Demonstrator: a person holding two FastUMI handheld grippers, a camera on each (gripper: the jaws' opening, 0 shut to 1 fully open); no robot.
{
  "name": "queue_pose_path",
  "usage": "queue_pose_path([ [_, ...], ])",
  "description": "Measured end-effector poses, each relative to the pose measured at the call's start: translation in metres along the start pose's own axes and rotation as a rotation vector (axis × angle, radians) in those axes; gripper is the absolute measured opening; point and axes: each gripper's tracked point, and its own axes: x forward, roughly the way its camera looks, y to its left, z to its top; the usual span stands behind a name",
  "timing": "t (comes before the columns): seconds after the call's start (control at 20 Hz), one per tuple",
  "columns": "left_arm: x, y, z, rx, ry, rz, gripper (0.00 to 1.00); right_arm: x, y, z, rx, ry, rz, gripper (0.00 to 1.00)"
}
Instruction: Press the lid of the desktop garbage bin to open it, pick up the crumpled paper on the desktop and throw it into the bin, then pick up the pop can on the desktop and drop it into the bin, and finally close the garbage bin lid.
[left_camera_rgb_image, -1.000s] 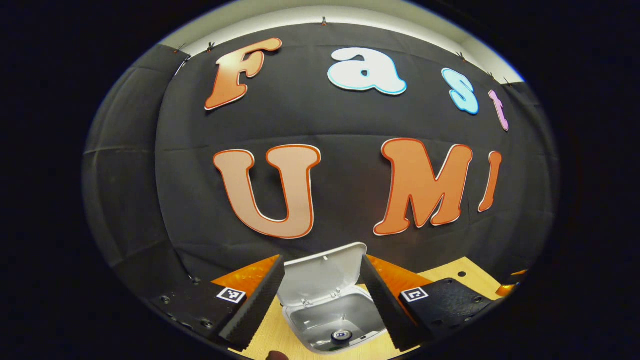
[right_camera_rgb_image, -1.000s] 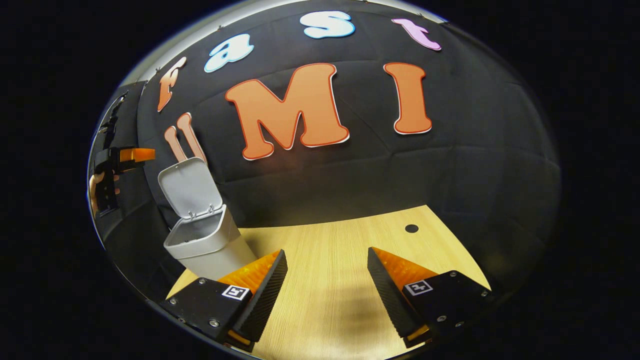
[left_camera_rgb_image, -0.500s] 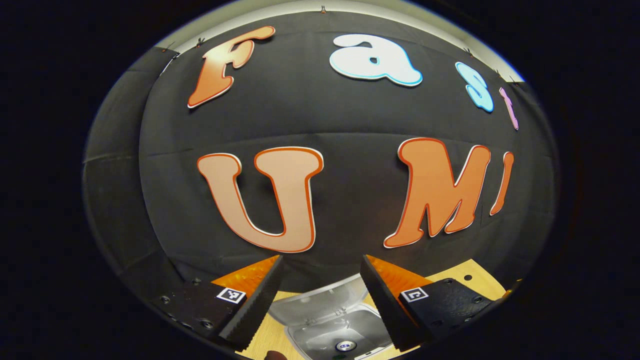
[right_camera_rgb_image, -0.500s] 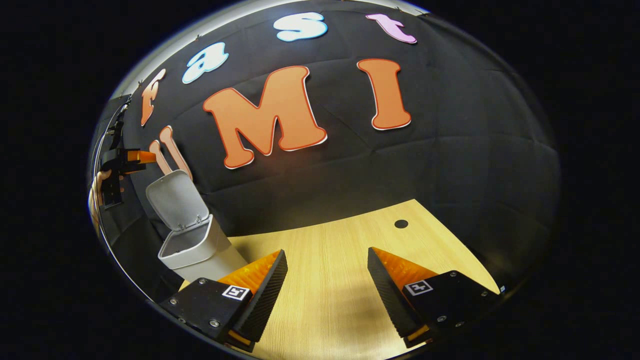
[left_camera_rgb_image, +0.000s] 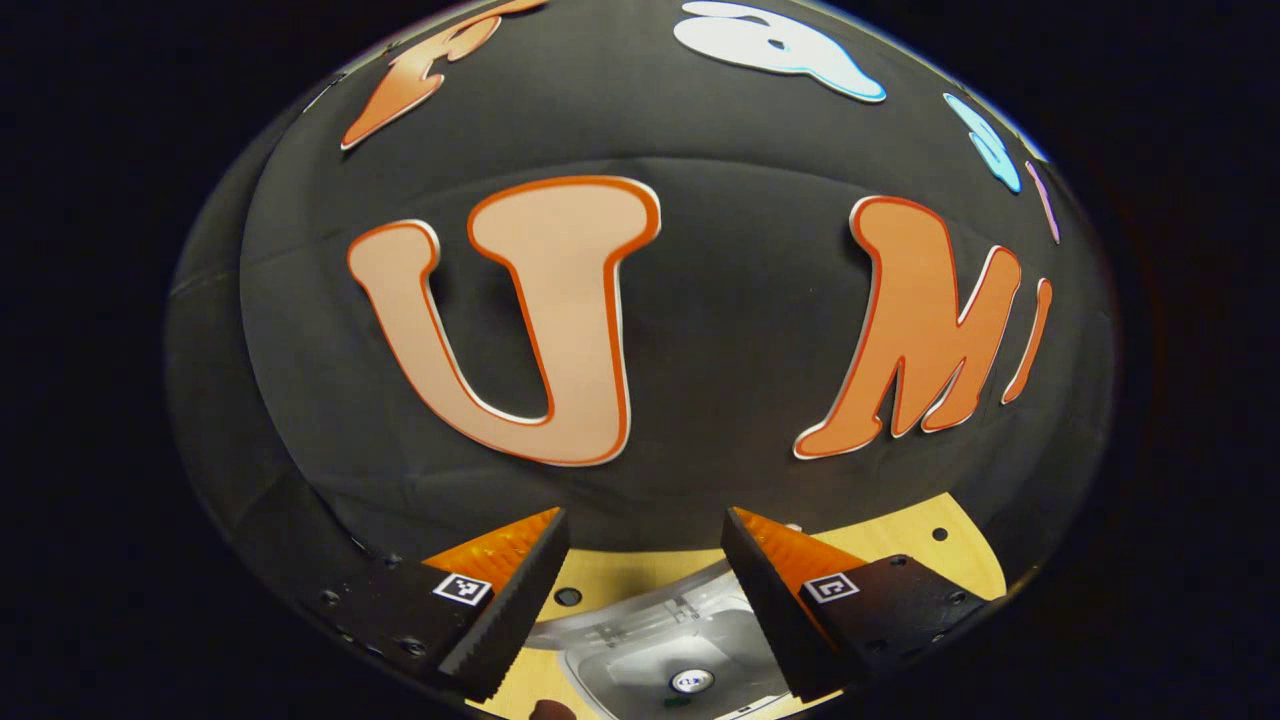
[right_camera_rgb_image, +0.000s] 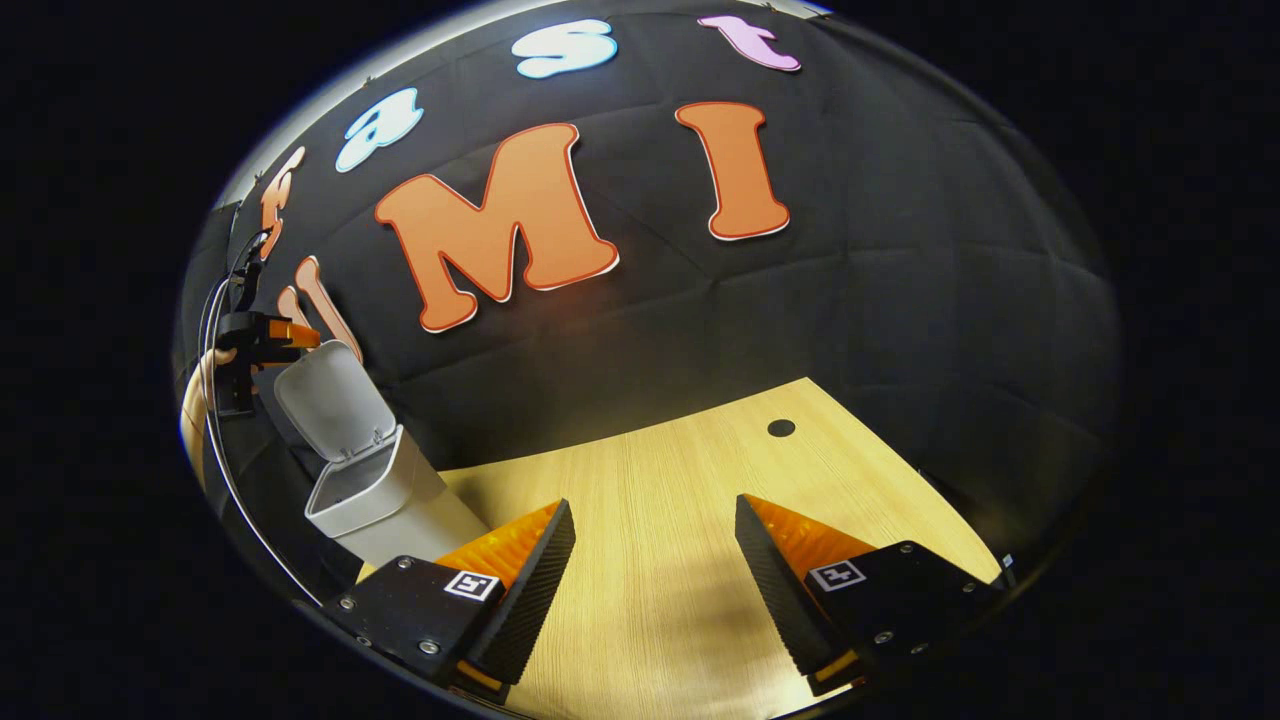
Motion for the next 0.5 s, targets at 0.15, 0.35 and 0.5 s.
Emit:
queue_pose_path([
  [0.15, -0.008, -0.002, -0.006, -0.02, -0.004, -0.01, 0.97, -0.002, 0.01, 0.002, -0.001, 0.003, 0.028, 0.97],
  [0.35, -0.021, -0.006, -0.013, 0.011, -0.012, -0.017, 0.97, -0.002, 0.021, 0.002, -0.01, 0.008, 0.055, 0.97],
  [0.5, -0.033, -0.014, -0.025, 0.015, -0.012, -0.037, 0.97, -0.006, 0.027, 0.004, -0.024, 0.003, 0.074, 0.97],
])
